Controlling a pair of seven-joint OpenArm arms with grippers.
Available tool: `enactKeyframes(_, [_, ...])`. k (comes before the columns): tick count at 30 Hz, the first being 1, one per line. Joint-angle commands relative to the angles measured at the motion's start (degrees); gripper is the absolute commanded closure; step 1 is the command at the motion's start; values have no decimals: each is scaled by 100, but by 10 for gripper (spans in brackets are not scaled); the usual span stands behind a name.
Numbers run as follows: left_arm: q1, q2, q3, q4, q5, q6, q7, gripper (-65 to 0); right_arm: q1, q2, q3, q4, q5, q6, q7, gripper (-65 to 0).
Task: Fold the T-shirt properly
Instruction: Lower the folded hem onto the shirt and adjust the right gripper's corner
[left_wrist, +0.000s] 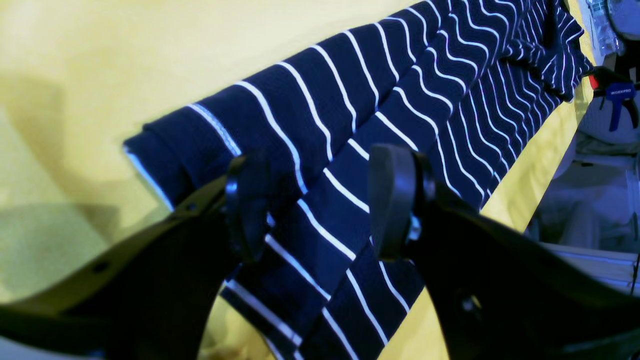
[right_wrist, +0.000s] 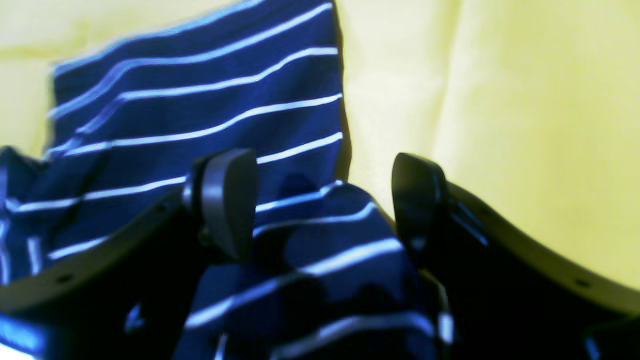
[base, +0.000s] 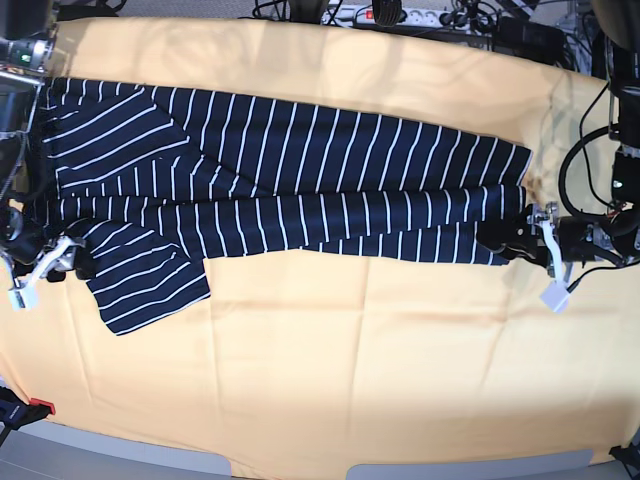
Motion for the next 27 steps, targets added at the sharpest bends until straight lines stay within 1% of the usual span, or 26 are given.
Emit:
enactKeyframes(1, [-127,-101,-55,72,-122,-45,-87,-334,149,81,55,87,-68,-166,282,-437])
enactKeyframes(3, [-127,-109,-55,72,-120,-45,-83,-334,149,-46,55,87,-466,-509,560,-437])
enactKeyframes(5, [-111,-109,-55,72,-120,-45,-81,-334,151,-157,55,87,-942,-1054,798,-437])
enactKeyframes(6, [-96,-107,-55,70,-120,-45,-81,-334,146,-199,55,85,-1049,-1222,837,-437])
enactKeyframes(7, [-79,-107,-55,68,-120,-45,-81,-334,146,-238,55,79,-1045,-1263,809,-436])
enactKeyframes(11, [-28,-105,-55,68,-125,-45,-85,-334,146,-422,55,59,-887,-1043,638,-435])
enactKeyframes(13, [20,-107,-55,68,-122,-45,-85,-334,146,-494,55,59,-894,-1080,643,-435])
enactKeyframes(15, [66,-109,-55,68,-122,-45,-85,-334,149,-540,55,59,-896,-1187,647,-435])
enactKeyframes(19, [96,-107,-55,68,-120,-45,-81,-334,149,-546,55,17,-896,-1228,669,-435])
enactKeyframes(20, [94,-107,-55,68,-122,-45,-83,-334,153,-544,55,-44,-911,-1305,695,-435])
enactKeyframes(22, [94,-107,-55,68,-122,-45,-83,-334,173,-546,55,-232,-1032,-1648,710,-435])
enactKeyframes(23, [94,-107,-55,68,-120,-45,-83,-334,199,-546,55,-369,-1064,-1707,710,-435])
enactKeyframes(24, [92,-109,-55,68,-120,-45,-83,-334,229,-549,55,-527,-1032,-1661,710,-435])
enactKeyframes(27, [94,-107,-55,68,-118,-45,-83,-334,293,-551,55,-935,-562,-1086,706,-435])
